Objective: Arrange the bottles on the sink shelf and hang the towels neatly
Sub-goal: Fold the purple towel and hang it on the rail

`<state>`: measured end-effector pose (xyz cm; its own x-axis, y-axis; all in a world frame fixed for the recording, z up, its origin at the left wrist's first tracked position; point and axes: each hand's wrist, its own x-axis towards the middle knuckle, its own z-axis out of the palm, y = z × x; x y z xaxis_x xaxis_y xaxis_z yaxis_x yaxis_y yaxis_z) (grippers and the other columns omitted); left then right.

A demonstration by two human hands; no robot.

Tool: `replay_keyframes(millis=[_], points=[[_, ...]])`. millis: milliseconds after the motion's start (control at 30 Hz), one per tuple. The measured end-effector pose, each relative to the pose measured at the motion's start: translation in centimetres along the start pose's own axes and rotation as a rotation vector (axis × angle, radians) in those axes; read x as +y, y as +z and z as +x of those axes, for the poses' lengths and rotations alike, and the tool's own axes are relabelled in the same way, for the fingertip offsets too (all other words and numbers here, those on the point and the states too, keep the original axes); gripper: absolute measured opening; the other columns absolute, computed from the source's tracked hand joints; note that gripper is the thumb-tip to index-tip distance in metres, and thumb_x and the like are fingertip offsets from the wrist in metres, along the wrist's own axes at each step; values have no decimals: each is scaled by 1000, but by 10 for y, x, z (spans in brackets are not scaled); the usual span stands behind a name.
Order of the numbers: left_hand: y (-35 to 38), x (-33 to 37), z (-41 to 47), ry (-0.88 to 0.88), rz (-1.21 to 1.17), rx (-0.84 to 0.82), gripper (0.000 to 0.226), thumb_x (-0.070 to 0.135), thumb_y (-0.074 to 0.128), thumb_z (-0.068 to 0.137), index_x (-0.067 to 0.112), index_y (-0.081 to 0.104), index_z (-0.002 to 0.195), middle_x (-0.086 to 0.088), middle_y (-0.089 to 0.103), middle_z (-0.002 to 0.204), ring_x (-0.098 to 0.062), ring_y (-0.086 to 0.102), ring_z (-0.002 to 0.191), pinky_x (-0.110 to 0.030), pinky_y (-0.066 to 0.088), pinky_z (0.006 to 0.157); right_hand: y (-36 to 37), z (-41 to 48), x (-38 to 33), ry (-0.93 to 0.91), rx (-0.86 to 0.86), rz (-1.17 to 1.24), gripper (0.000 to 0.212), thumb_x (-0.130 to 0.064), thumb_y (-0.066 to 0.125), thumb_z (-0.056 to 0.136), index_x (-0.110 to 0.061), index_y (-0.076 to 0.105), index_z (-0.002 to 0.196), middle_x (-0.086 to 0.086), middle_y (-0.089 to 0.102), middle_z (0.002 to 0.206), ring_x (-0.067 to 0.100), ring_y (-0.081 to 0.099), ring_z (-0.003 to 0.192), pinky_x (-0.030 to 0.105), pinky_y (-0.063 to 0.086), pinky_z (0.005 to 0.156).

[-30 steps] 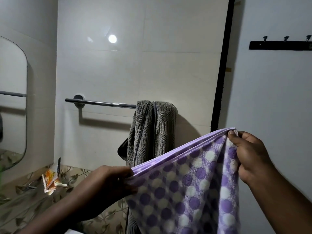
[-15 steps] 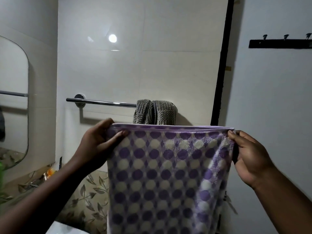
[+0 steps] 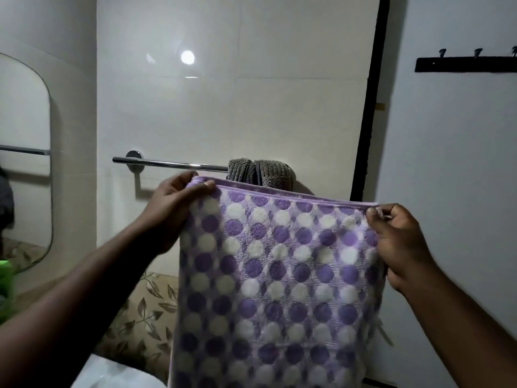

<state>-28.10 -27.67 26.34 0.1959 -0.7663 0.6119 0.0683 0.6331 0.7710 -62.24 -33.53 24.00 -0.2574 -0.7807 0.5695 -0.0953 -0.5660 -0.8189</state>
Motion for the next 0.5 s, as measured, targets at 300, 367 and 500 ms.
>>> replay_keyframes(millis=[300, 367, 500], points=[[70, -20, -39, -173, 61, -102, 19, 12, 63, 99, -7, 64, 101, -12, 62, 65, -18, 55, 45, -25, 52, 41, 59, -55, -13, -187, 16, -326, 17, -33, 60, 99, -17, 55, 94, -7, 60, 78, 21, 56, 73, 33, 34, 63], [86, -19, -48, -165, 85, -179, 16, 10, 65, 98, -5, 63, 94, -14, 64, 65, -20, 60, 48, -27, 55, 45, 70, -68, -17, -237, -22, -342, 16, -34, 58, 99, -20, 52, 94, -11, 59, 75, 14, 55, 68, 32, 32, 62], [99, -14, -53, -134, 175, -202, 19, 14, 71, 96, 1, 62, 84, -15, 63, 66, -21, 62, 48, -30, 57, 47, 73, -78, -16, -288, -18, -360, 17, -37, 56, 100, -22, 50, 94, -13, 59, 74, 22, 61, 75, 37, 45, 64]])
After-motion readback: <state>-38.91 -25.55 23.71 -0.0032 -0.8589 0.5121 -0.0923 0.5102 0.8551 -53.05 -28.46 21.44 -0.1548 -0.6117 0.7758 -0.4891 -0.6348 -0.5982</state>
